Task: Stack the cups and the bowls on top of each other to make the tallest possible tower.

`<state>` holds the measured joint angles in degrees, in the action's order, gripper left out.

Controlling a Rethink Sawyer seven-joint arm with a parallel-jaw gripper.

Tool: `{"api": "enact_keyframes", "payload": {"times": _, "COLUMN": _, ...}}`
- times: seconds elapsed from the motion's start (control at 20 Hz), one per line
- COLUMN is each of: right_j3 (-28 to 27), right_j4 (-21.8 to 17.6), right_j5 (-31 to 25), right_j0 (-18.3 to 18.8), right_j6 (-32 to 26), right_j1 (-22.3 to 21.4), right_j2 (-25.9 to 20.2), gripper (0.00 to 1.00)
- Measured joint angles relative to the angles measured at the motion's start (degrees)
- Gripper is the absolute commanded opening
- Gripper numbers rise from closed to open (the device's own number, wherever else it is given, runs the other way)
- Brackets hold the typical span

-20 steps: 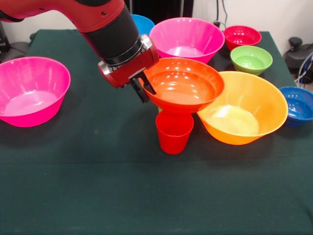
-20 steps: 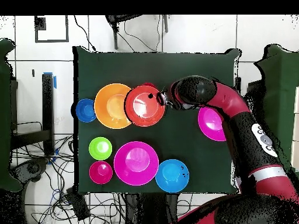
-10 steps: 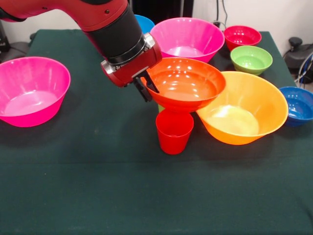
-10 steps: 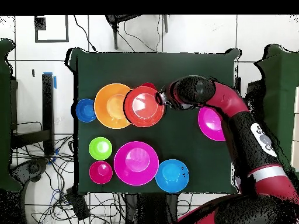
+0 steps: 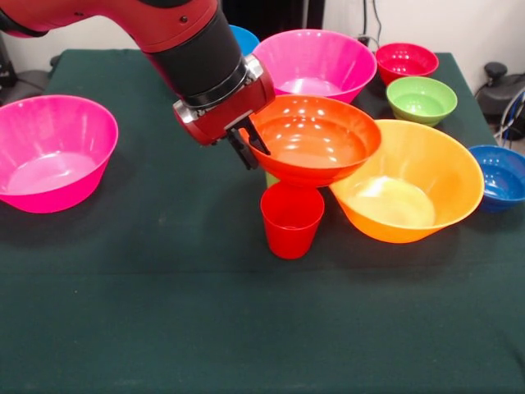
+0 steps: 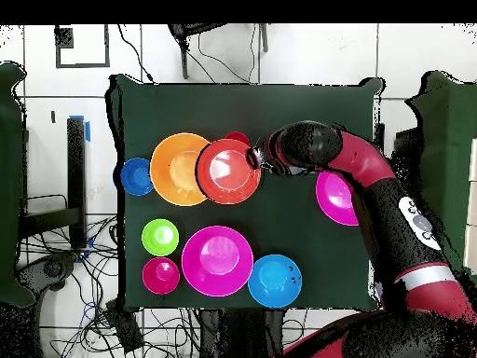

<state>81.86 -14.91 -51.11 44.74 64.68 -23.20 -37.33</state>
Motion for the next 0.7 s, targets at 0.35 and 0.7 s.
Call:
{"api": "enact_keyframes", "payload": {"times": 0.35, "right_j3": 0.1, "right_j4": 0.0, "right_j5": 1.1, "right_j0": 0.0, "right_j6": 0.0, "right_j1": 0.1, "right_j2": -0.4, "gripper": 0.0}}
{"api": "enact_keyframes", "payload": {"times": 0.7, "right_j3": 0.1, "right_j4": 0.0, "right_j5": 1.7, "right_j0": 0.0, "right_j6": 0.0, "right_j1": 0.3, "right_j2": -0.6, "gripper": 0.0}}
